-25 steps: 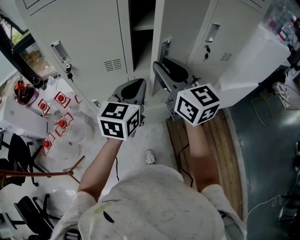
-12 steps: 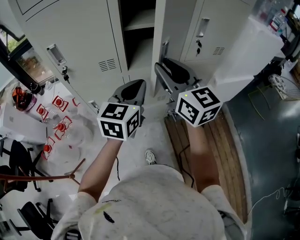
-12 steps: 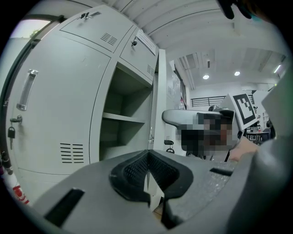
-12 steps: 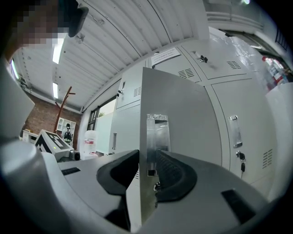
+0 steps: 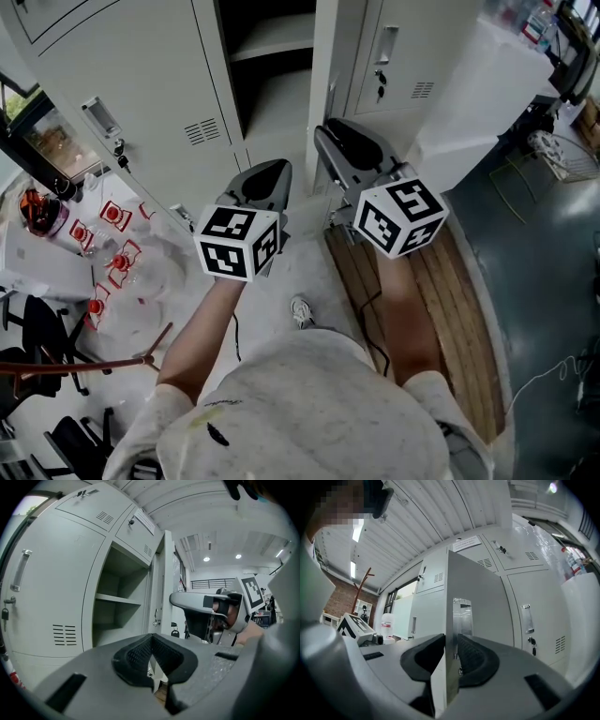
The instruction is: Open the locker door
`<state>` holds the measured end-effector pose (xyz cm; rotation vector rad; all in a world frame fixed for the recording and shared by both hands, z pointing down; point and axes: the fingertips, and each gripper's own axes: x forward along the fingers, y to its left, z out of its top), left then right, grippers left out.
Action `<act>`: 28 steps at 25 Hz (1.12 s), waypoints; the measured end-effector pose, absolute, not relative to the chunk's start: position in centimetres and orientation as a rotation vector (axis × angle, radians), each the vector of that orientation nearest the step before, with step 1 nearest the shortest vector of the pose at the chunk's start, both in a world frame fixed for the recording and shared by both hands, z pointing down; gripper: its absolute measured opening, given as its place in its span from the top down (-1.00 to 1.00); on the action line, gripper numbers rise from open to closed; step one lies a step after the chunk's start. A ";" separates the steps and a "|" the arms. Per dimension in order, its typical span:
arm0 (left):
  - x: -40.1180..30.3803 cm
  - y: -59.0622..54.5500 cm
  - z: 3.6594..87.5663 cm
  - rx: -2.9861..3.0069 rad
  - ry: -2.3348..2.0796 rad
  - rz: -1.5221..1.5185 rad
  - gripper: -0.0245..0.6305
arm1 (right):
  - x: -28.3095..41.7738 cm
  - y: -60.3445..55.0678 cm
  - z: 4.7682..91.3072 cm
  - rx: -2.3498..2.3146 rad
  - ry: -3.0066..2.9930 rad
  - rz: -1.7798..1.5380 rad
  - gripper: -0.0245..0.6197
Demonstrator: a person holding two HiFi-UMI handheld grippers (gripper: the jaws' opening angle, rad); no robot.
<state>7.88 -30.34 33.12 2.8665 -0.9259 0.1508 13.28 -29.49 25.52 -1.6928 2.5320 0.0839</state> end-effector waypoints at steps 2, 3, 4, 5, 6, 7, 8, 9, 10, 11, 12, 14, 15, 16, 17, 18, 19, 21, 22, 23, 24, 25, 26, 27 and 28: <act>8.3 -30.1 33.2 2.874 -0.908 0.155 0.91 | 13.7 -29.1 25.5 -1.691 2.522 0.076 0.66; 8.5 -29.9 33.2 2.877 -0.900 0.158 0.91 | 13.9 -28.9 25.6 -1.691 2.517 0.071 0.66; 8.7 -29.8 33.3 2.880 -0.891 0.161 0.91 | 14.2 -28.7 25.6 -1.693 2.512 0.070 0.66; 8.9 -29.7 33.3 2.882 -0.883 0.163 0.91 | 14.4 -28.5 25.5 -1.697 2.507 0.071 0.67; 9.1 -29.6 33.3 2.885 -0.874 0.165 0.91 | 14.6 -28.3 25.5 -1.702 2.502 0.073 0.68; 9.3 -29.5 33.4 2.887 -0.865 0.166 0.91 | 14.8 -28.1 25.5 -1.708 2.496 0.076 0.69; 9.6 -29.4 33.4 2.891 -0.855 0.167 0.91 | 15.0 -27.9 25.5 -1.715 2.491 0.078 0.70; 9.8 -29.3 33.4 2.895 -0.845 0.168 0.91 | 15.3 -27.7 25.6 -1.721 2.485 0.078 0.70; 10.0 -29.1 33.4 2.898 -0.834 0.169 0.91 | 15.6 -27.5 25.6 -1.727 2.479 0.078 0.70; 10.3 -29.0 33.4 2.901 -0.824 0.170 0.91 | 15.8 -27.3 25.6 -1.734 2.472 0.078 0.71; 10.5 -28.8 33.4 2.904 -0.814 0.170 0.91 | 16.1 -27.1 25.6 -1.741 2.466 0.078 0.72; 11.0 -28.5 33.4 2.911 -0.793 0.171 0.91 | 16.6 -26.6 25.5 -1.759 2.451 0.081 0.75; 11.3 -28.3 33.4 2.914 -0.781 0.172 0.91 | 16.9 -26.4 25.5 -1.771 2.443 0.084 0.76; 11.6 -28.1 33.4 2.916 -0.770 0.174 0.91 | 17.1 -26.2 25.5 -1.787 2.436 0.088 0.78; 11.8 -27.9 33.5 2.918 -0.760 0.177 0.91 | 17.4 -26.0 25.5 -1.803 2.430 0.091 0.79; 12.0 -27.7 33.6 2.920 -0.751 0.179 0.91 | 17.6 -25.9 25.5 -1.817 2.425 0.093 0.79; 12.2 -27.6 33.6 2.921 -0.742 0.180 0.91 | 17.9 -25.8 25.5 -1.828 2.420 0.091 0.79; 12.6 -27.3 33.7 2.925 -0.726 0.181 0.91 | 18.4 -25.5 25.5 -1.845 2.406 0.081 0.80; 12.7 -27.2 33.7 2.926 -0.719 0.180 0.91 | 18.7 -25.4 25.5 -1.853 2.398 0.076 0.80; 12.9 -27.2 33.7 2.926 -0.713 0.179 0.91 | 18.9 -25.3 25.5 -1.862 2.390 0.073 0.80; 13.0 -27.1 33.7 2.927 -0.707 0.176 0.91 | 19.2 -25.1 25.5 -1.872 2.382 0.071 0.80; 13.1 -27.1 33.7 2.927 -0.701 0.173 0.91 | 19.5 -25.0 25.5 -1.881 2.375 0.070 0.80; 13.3 -27.1 33.6 2.929 -0.694 0.171 0.91 | 19.7 -24.9 25.6 -1.892 2.367 0.069 0.80; 13.5 -27.0 33.6 2.931 -0.687 0.169 0.91 | 20.0 -24.8 25.6 -1.902 2.358 0.068 0.80; 13.7 -26.9 33.6 2.934 -0.679 0.168 0.91 | 20.3 -24.6 25.6 -1.911 2.348 0.066 0.80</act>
